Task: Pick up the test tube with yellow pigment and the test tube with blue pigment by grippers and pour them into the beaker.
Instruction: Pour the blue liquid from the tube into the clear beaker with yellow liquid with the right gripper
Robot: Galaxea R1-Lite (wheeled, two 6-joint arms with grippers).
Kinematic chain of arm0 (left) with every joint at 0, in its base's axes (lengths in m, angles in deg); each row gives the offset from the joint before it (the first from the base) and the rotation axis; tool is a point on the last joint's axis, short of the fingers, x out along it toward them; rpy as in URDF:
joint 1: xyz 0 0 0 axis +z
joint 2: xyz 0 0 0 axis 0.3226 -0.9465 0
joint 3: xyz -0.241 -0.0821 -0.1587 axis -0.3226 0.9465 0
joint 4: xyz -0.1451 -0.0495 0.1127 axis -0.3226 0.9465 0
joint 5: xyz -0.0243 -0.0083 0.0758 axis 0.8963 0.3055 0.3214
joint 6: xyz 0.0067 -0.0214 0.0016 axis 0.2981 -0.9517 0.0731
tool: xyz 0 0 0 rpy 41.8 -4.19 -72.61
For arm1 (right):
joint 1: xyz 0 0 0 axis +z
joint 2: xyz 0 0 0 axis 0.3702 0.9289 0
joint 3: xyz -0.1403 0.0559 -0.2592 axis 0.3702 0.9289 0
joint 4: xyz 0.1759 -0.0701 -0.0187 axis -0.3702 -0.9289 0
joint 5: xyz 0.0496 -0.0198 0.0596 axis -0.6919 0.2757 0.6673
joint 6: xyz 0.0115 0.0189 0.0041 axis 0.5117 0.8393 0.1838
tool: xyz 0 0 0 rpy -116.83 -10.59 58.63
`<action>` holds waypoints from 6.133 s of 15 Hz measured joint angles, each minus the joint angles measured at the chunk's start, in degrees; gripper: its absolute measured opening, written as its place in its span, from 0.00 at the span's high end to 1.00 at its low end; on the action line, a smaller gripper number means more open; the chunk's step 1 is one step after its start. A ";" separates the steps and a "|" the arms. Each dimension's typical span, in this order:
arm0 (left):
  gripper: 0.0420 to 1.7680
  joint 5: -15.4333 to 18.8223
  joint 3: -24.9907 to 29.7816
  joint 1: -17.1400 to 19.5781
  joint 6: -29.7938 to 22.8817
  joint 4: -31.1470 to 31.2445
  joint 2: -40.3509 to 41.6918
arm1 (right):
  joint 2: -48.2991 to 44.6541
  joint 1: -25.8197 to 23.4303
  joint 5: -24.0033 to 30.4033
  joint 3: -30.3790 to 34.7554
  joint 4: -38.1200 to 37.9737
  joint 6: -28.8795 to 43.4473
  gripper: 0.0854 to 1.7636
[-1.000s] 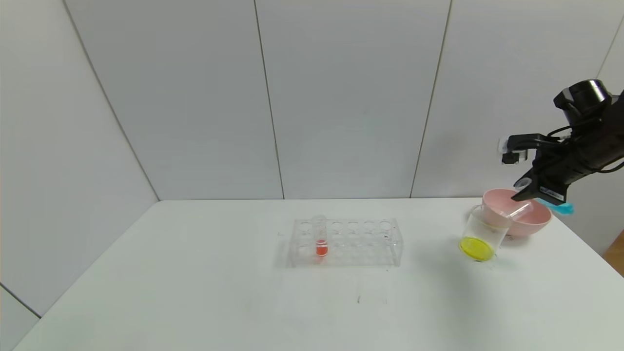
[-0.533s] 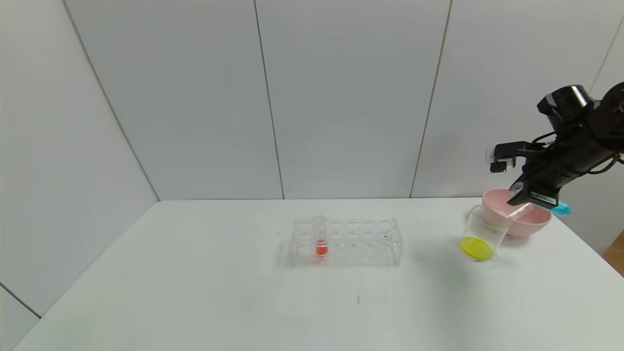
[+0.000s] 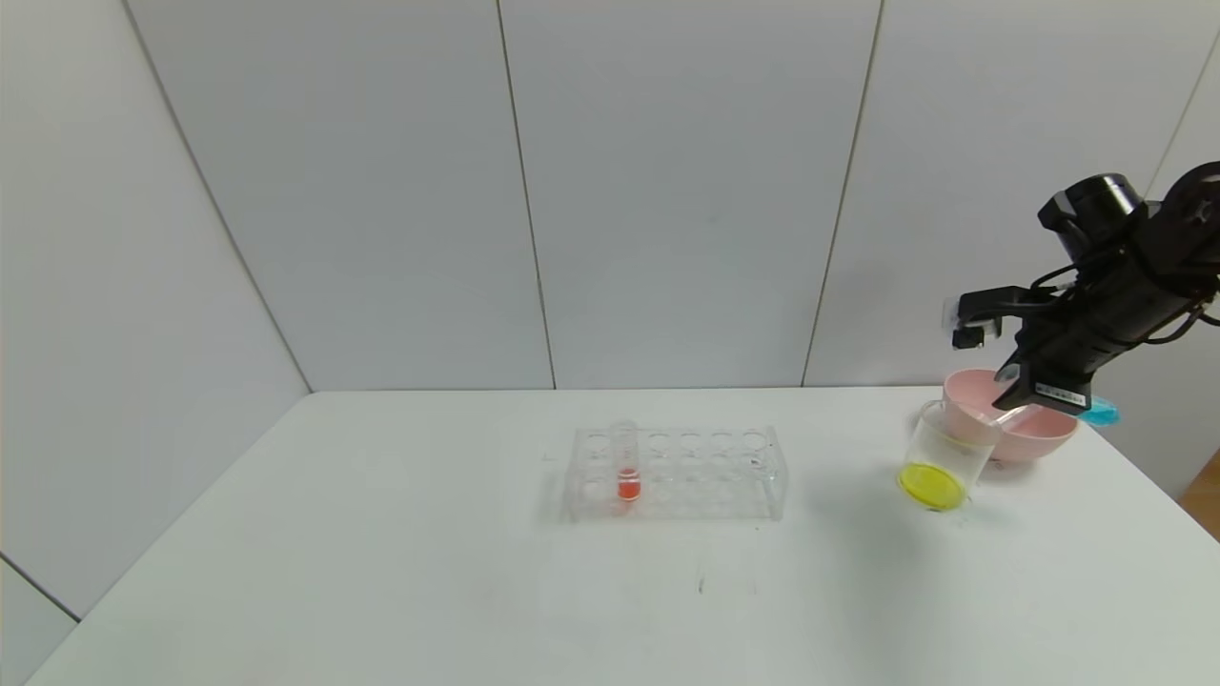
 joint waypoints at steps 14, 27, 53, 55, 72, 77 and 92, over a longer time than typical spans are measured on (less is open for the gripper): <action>0.00 0.00 0.00 0.00 0.00 0.00 0.00 | 0.95 1.32 -7.36 0.02 -0.99 -1.32 0.73; 0.00 0.00 0.00 0.00 0.00 0.00 0.00 | 2.43 4.40 -18.71 -0.13 -0.30 -4.53 0.73; 0.00 0.00 0.00 0.00 0.00 0.00 0.00 | -3.28 7.66 -8.84 0.37 -2.16 -2.00 0.73; 0.00 0.00 0.00 0.00 0.00 0.00 0.00 | -4.84 5.44 -2.05 0.37 -1.60 4.22 0.73; 0.00 0.00 0.00 0.00 0.00 0.00 0.00 | -28.03 3.96 13.79 54.14 68.47 64.68 0.73; 0.00 0.00 0.00 0.00 0.02 0.00 0.00 | -33.95 4.80 6.25 73.85 89.27 66.24 0.73; 0.00 0.00 0.00 0.00 0.02 0.00 0.00 | -12.62 -6.01 3.83 56.98 99.01 65.94 0.73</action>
